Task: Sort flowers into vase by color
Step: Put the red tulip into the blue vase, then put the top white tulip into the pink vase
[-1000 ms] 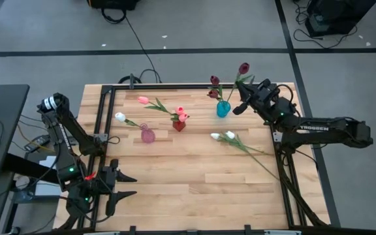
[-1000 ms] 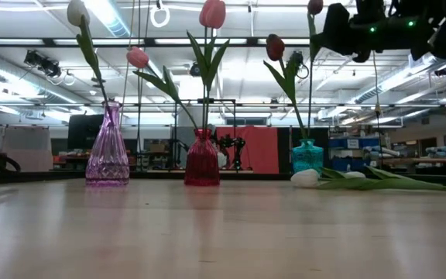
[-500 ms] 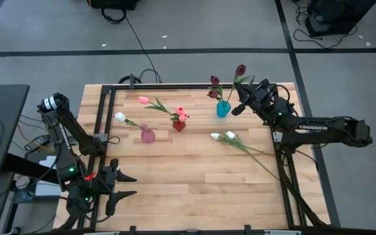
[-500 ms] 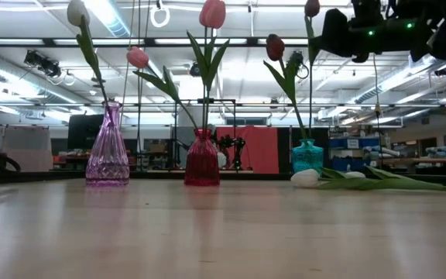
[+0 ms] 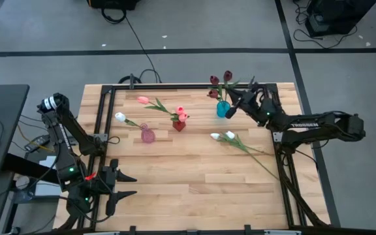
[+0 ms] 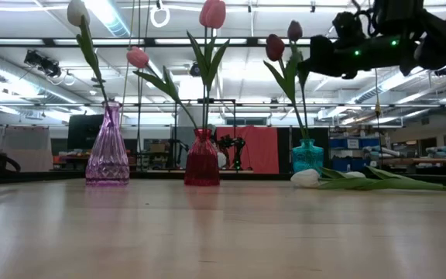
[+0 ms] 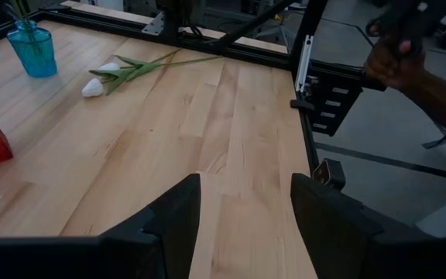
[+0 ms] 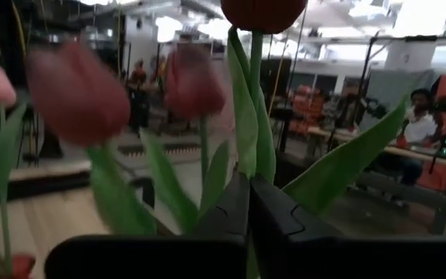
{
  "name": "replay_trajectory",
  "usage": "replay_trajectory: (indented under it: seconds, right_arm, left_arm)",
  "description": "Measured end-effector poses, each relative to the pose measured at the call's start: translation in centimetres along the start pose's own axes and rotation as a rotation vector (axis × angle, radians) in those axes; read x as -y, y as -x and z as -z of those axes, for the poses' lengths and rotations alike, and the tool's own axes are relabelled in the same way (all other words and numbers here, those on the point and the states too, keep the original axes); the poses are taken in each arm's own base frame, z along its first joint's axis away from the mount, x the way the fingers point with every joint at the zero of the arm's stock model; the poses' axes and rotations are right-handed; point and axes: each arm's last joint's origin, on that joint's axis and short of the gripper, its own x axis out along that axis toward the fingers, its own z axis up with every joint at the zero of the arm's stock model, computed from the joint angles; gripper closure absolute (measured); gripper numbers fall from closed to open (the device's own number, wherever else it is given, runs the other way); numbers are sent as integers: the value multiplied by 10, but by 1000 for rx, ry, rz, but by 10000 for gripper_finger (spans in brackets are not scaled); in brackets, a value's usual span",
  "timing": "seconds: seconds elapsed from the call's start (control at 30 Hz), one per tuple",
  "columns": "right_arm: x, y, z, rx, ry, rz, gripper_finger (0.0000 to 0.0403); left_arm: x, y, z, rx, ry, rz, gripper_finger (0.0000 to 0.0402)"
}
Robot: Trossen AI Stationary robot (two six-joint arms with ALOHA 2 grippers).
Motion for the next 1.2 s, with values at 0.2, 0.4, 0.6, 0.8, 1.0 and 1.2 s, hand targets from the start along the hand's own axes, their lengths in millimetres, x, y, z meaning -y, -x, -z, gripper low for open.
replay_trajectory:
  seconds: [0.2, 0.4, 0.6, 0.8, 1.0, 1.2]
  right_arm:
    - [-5, 5, 11, -143, 0, -45, 360]
    - [-5, 14, 13, -225, -21, -69, 319]
    - [-2, 22, 11, -299, -59, -105, 271]
    - [-3, 20, -15, -404, -57, -176, 240]
    - [-6, 24, -46, -620, -101, -210, 234]
    - [-22, 41, -33, -964, -209, -249, 237]
  left_arm:
    - [0, 0, 0, 0, 0, 0, 195]
    - [0, 0, 0, 0, 0, 0, 195]
    - [0, 0, 0, 0, 0, 0, 195]
    - [0, 0, 0, 0, 5, 0, 195]
    - [0, 0, 0, 0, 53, 0, 195]
    - [3, -3, 5, -5, 38, -9, 195]
